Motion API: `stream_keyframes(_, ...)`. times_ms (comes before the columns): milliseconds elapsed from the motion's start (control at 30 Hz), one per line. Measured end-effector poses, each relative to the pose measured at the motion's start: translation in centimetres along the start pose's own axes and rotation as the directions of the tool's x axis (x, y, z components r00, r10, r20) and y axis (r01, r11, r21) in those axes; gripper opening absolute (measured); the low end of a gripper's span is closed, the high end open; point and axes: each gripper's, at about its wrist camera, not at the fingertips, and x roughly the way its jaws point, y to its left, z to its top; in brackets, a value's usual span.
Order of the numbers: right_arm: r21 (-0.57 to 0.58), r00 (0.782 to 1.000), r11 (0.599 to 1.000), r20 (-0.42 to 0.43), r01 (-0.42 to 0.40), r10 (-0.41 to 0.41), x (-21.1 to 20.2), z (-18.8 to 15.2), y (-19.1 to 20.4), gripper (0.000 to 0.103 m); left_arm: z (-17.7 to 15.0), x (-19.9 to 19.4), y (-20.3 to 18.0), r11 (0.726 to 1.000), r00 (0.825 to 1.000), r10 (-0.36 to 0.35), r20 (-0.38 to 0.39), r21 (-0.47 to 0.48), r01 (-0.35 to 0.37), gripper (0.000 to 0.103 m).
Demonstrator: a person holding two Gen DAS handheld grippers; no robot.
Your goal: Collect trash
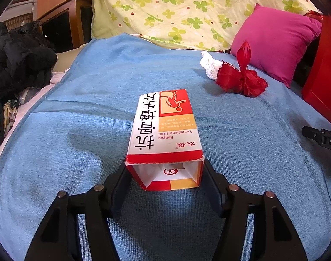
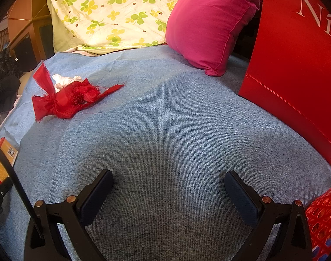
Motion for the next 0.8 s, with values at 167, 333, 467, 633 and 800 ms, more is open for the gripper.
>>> stream_keyframes(167,0.0,1.0,1.0,0.0,0.0,0.0,0.07,0.02,0.01,0.103,0.02,0.01,-0.15,1.0,1.0,0.004,0.0,0.001,-0.004,0.065)
stream_keyframes(333,0.0,1.0,1.0,0.0,0.0,0.0,0.01,0.01,0.01,0.103,0.0,-0.01,-0.24,1.0,1.0,0.006,0.001,0.001,-0.006,0.065)
stream_keyframes(467,0.0,1.0,1.0,0.0,0.001,-0.001,0.08,0.03,0.02,0.103,0.0,-0.03,-0.37,1.0,1.0,0.013,0.001,0.005,-0.013,0.065)
stream_keyframes(633,0.0,1.0,1.0,0.0,0.001,-0.001,0.03,0.02,0.02,0.103,0.17,-0.01,-0.52,1.0,1.0,0.022,-0.002,0.008,-0.022,0.066)
stream_keyframes(800,0.0,1.0,1.0,0.0,0.001,-0.001,0.04,0.02,0.03,0.103,0.24,-0.01,-0.49,1.0,1.0,0.021,-0.004,0.004,-0.021,0.066)
